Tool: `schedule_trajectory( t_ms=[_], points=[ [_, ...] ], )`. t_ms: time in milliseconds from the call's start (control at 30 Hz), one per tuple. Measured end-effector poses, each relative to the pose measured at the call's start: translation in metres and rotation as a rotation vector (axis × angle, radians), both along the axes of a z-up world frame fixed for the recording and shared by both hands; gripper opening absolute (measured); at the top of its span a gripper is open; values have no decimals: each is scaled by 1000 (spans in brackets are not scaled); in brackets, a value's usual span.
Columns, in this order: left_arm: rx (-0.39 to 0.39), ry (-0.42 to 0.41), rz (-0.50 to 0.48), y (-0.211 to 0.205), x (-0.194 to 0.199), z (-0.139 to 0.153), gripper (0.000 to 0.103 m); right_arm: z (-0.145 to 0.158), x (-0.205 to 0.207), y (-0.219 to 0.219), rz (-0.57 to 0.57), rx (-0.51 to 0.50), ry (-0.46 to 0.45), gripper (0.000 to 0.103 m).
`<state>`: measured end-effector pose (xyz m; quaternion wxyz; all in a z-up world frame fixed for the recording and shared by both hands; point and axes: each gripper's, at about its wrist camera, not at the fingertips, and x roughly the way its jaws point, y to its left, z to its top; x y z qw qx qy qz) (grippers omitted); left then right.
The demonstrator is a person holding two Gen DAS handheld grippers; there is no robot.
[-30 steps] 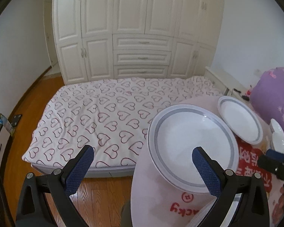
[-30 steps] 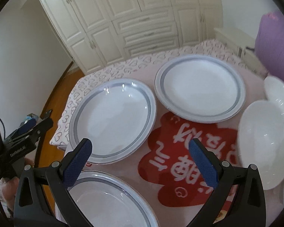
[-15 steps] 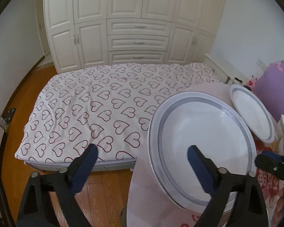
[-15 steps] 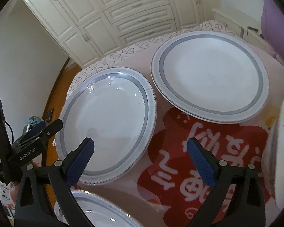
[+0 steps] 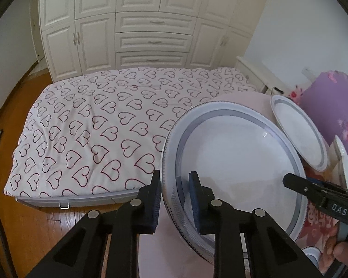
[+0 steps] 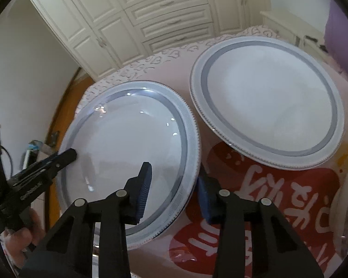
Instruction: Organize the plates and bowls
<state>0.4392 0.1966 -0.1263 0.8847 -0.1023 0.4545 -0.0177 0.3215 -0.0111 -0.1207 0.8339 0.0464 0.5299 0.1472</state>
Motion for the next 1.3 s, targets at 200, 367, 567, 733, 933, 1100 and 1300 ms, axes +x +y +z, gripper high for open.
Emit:
schedule_trajectory(
  t_ms=[200, 367, 567, 733, 933, 1100, 1300],
  points=[
    [-6, -12, 10, 0, -10, -3, 18, 1, 2, 4, -2, -17, 6, 38],
    [-1, -28, 29, -9, -27, 3, 18, 5, 4, 5, 4, -13, 4, 37],
    [5, -54, 48, -13, -44, 10, 17, 11, 0, 11, 25, -11, -13, 37],
    [7, -81, 56, -16, -60, 18, 17, 14, -8, 10, 37, 0, -26, 37],
    [2, -108, 64, -18, -79, 25, 17, 21, -18, 8, 50, 2, -62, 37],
    [-15, -130, 57, -21, -97, 34, 17, 31, -30, 5, 63, 15, -96, 37],
    [-22, -168, 47, -29, -125, 50, 17, 47, -43, 1, 66, 6, -145, 37]
  ],
)
